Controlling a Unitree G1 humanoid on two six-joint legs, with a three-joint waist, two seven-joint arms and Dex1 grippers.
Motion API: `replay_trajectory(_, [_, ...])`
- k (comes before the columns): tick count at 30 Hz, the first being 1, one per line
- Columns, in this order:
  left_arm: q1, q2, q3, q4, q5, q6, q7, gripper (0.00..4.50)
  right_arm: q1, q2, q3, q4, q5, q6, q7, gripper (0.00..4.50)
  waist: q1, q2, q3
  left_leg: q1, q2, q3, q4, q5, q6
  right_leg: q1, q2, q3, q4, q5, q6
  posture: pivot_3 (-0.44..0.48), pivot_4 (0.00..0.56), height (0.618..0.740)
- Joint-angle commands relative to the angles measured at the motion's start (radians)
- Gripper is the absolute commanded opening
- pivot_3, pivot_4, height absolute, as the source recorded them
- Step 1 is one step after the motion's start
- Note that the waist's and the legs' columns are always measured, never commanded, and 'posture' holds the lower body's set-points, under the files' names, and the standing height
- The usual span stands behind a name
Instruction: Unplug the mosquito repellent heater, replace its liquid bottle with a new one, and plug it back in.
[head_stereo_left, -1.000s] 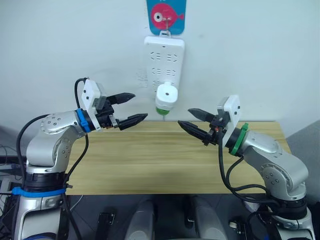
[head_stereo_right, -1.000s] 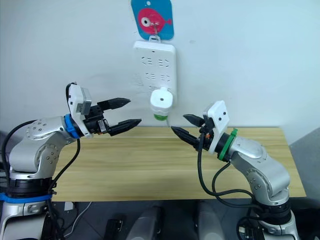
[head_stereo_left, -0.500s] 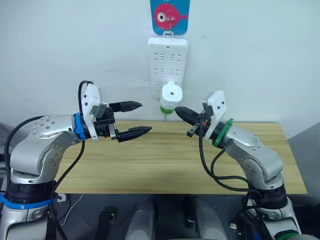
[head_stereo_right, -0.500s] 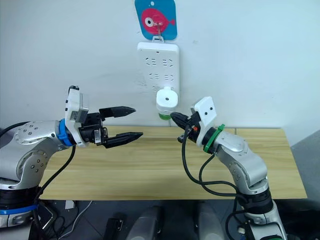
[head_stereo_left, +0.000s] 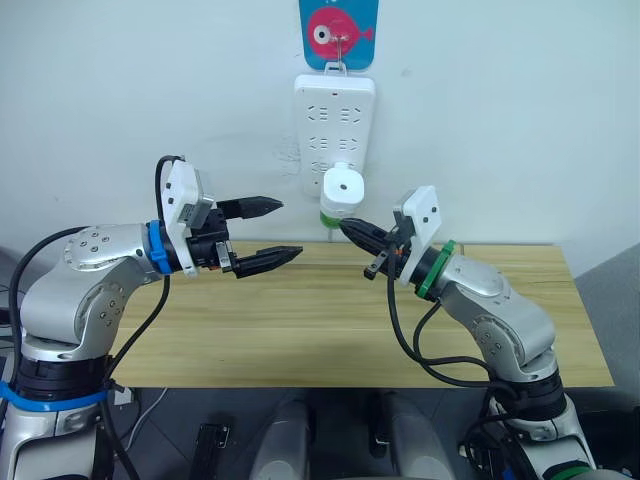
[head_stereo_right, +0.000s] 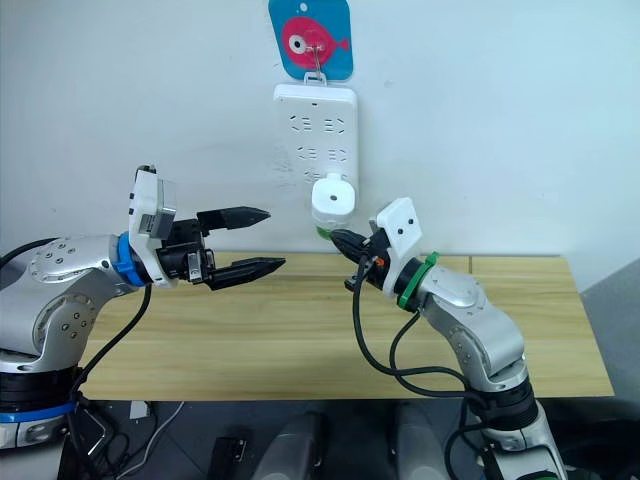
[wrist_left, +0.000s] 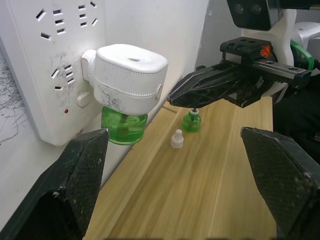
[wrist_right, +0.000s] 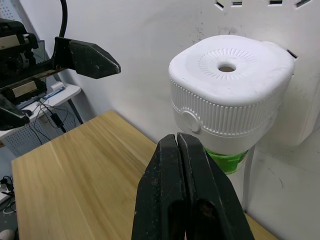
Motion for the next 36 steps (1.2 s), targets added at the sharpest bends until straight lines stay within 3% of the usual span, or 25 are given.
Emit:
replay_trajectory(1, [-0.005,0.013,0.004,-0.024,-0.012,-0.005,-0.009,4.5,-0.025,0.01,-0.006,-0.012,-0.003,-0.025,-0.005,0.03,0.0,0.0,0.0,0.0,0.0,0.0,0.0,0.0,0.0,0.0,0.0,0.0,0.0,0.0,0.0,0.096,0.235,0.74])
replay_trajectory(21, [-0.011,0.003,-0.004,-0.009,-0.003,-0.011,-0.006,4.5,-0.044,0.039,-0.051,0.02,-0.045,-0.073,-0.048,0.03,-0.001,0.0,0.0,0.001,0.0,0.0,0.001,0.001,-0.002,0.0,0.0,0.0,0.001,0.0,0.0,0.094,0.242,0.74])
replay_trajectory(28, [-0.021,0.008,-0.008,0.031,0.013,-0.025,-0.011,4.5,0.038,-0.108,-0.068,-0.138,0.15,0.046,0.134,0.03,0.001,0.0,0.0,0.0,0.0,-0.001,0.001,0.001,-0.001,0.0,0.0,0.0,0.0,0.0,-0.001,0.089,0.236,0.74])
replay_trajectory(32, [-0.026,0.04,0.01,0.059,0.022,-0.006,-0.007,4.5,0.069,-0.245,-0.201,-0.213,0.305,0.119,0.214,0.03,0.001,0.0,0.0,0.0,0.0,-0.002,-0.001,0.0,-0.001,0.0,0.0,-0.001,0.0,0.0,-0.001,0.083,0.228,0.74])
replay_trajectory(36, [-0.047,0.106,0.028,0.081,0.036,0.046,0.023,4.5,0.053,-0.387,-0.344,-0.172,0.389,0.143,0.271,0.91,0.001,0.0,0.0,0.0,0.0,-0.001,0.0,0.001,-0.001,0.001,0.0,-0.001,-0.001,0.0,-0.001,0.078,0.213,0.74])
